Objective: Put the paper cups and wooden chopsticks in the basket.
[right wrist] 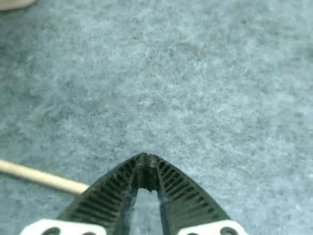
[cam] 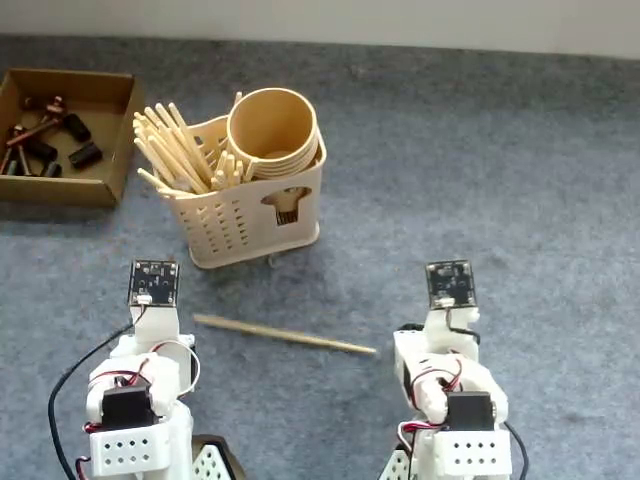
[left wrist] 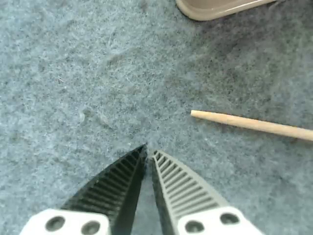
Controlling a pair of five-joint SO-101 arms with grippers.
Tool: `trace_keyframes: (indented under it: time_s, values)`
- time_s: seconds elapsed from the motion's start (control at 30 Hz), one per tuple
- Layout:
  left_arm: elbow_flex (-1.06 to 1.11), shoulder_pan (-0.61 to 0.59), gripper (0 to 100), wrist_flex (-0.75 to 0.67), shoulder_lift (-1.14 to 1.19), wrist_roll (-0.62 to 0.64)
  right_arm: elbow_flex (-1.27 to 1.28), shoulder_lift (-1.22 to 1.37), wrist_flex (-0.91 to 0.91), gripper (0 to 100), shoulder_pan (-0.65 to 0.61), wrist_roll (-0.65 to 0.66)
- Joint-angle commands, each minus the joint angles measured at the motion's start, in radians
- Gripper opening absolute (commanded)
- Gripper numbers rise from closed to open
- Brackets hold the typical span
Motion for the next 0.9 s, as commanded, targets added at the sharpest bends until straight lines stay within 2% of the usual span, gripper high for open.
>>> trace_keyframes:
  time_s: [0.0, 0.1, 0.2, 0.3, 0.47, 0.67, 0.87]
  values:
    - [0.019, 0.015, 1, 0.003, -0.004, -0.003, 0.128, 0.004, -0.03, 0.6, 0.084, 0.011]
    - [0.019, 0.015, 1, 0.003, -0.004, -0.003, 0.127, 0.004, -0.036, 0.6, 0.125, 0.015]
    - [0.019, 0.015, 1, 0.003, -0.004, -0.003, 0.093, 0.004, -0.03, 0.6, 0.154, 0.092]
    - [0.019, 0.015, 1, 0.003, -0.004, -0.003, 0.01, 0.004, -0.002, 0.6, 0.168, 0.11]
    - [0.019, 0.015, 1, 0.003, -0.004, -0.003, -0.259, 0.015, 0.054, 0.5, 0.159, 0.114]
    - [0.019, 0.015, 1, 0.003, -0.004, -0.003, -0.611, 0.042, 0.211, 0.5, 0.042, 0.15]
    - [0.019, 0.015, 1, 0.003, -0.004, -0.003, -0.796, 0.305, 0.219, 0.5, -0.065, 0.175]
